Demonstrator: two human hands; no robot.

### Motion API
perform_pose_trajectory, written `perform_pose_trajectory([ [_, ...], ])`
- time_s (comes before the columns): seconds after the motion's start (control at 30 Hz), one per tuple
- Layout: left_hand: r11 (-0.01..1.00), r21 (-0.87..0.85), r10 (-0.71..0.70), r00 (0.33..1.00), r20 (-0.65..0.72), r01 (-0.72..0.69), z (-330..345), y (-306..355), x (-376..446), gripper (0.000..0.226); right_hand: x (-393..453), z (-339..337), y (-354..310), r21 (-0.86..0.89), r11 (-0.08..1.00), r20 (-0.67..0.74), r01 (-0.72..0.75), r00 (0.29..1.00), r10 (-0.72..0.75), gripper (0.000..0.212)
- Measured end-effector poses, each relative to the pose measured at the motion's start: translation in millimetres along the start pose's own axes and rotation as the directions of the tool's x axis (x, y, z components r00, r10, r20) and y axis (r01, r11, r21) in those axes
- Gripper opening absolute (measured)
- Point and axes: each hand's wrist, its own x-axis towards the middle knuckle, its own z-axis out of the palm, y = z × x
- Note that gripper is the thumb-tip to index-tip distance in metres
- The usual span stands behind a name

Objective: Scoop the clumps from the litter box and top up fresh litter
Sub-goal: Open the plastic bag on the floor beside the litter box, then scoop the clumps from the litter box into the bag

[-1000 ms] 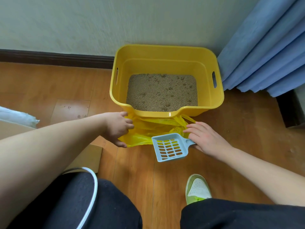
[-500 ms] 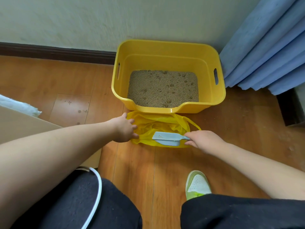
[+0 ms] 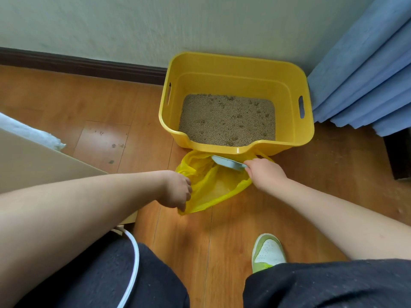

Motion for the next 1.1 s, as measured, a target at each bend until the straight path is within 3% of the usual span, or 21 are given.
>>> perform_pose_trajectory([
  [0.17, 0.972, -0.101, -0.213, 0.977, 0.027, 0.214, 6, -14, -3, 0.039, -12, -6, 22, 0.178, 0.981, 0.061, 0.074, 0.994, -0.086, 0.032],
  [0.27, 0.946, -0.169, -0.274, 0.961, 0.042, 0.277, 9, -20, -4, 0.038, -23, -6, 35, 0.214, 0.962, -0.001, 0.17, 0.985, -0.174, 0.039],
  [0.43, 0.976, -0.175, -0.103, 0.984, 0.142, 0.127, -1, -29, -14, 0.09, -45, -13, 46, 0.45, 0.868, -0.125, 0.211, 0.977, -0.173, 0.039],
  [0.5, 0.978, -0.179, -0.113, 0.993, -0.022, 0.108, -8, -29, -14, 0.077, -50, -19, 46, 0.542, 0.815, -0.18, 0.204, 0.976, -0.125, 0.04],
  [0.53, 0.985, -0.147, -0.125, 0.966, -0.226, 0.093, -10, -29, -13, 0.063, -51, -22, 46, 0.58, 0.79, -0.2, 0.197, 0.975, -0.097, 0.04],
  [0.6, 0.988, -0.059, -0.154, 0.828, -0.539, 0.146, -13, -32, -9, 0.041, -54, -29, 46, 0.624, 0.76, -0.236, 0.184, 0.971, -0.041, 0.04],
  [0.77, 0.92, -0.2, -0.356, 0.508, -0.784, 0.336, -44, -54, -11, 0.035, -59, -52, 50, 0.637, 0.758, -0.31, 0.137, 0.946, 0.09, 0.04],
  [0.93, 0.678, -0.437, -0.681, 0.282, -0.676, 0.592, -53, -83, -31, 0.043, -61, -72, 70, 0.588, 0.808, -0.34, 0.046, 0.92, 0.195, 0.037],
  [1.1, 0.418, -0.563, -0.9, 0.24, -0.364, 0.713, -30, -84, -41, 0.062, -47, -86, 97, 0.529, 0.847, -0.335, -0.053, 0.904, 0.266, 0.034],
])
